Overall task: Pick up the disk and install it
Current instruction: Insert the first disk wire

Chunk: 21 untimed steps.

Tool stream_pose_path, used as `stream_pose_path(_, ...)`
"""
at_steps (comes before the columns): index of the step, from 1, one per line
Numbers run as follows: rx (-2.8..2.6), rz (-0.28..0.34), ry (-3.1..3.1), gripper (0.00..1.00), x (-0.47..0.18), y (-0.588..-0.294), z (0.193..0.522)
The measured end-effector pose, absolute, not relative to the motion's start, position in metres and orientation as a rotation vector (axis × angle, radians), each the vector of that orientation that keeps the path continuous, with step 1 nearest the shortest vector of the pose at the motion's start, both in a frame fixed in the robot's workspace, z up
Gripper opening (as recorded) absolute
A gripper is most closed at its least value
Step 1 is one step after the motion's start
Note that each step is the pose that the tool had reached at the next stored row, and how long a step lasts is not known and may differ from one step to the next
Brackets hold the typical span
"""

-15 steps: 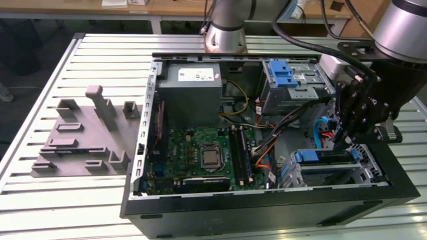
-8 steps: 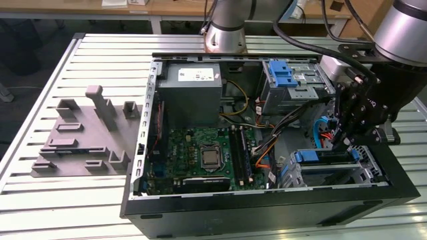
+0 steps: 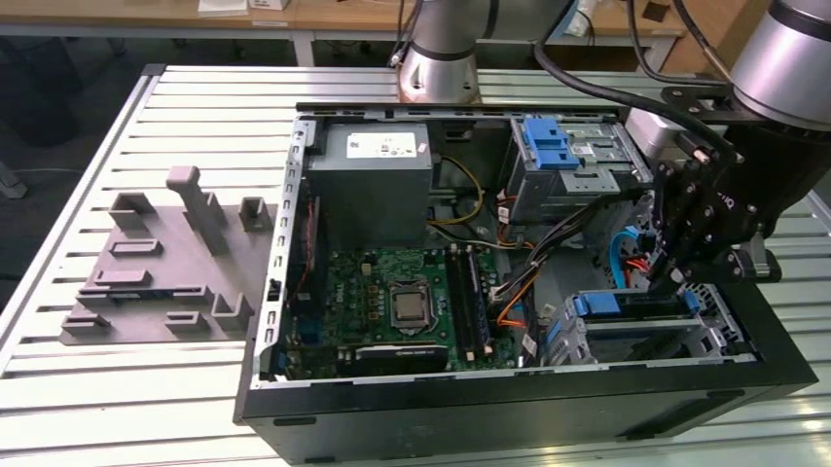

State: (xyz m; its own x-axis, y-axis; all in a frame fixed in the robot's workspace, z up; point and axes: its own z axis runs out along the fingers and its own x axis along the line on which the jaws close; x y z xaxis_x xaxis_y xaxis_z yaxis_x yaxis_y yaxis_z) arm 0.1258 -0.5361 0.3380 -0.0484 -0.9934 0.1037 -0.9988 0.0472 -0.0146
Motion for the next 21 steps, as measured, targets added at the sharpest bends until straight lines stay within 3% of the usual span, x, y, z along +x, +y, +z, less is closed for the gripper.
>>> stream_pose_path(21,2.091,0.122,-2.25,0.16,0.1277,-0.5378,0.3353)
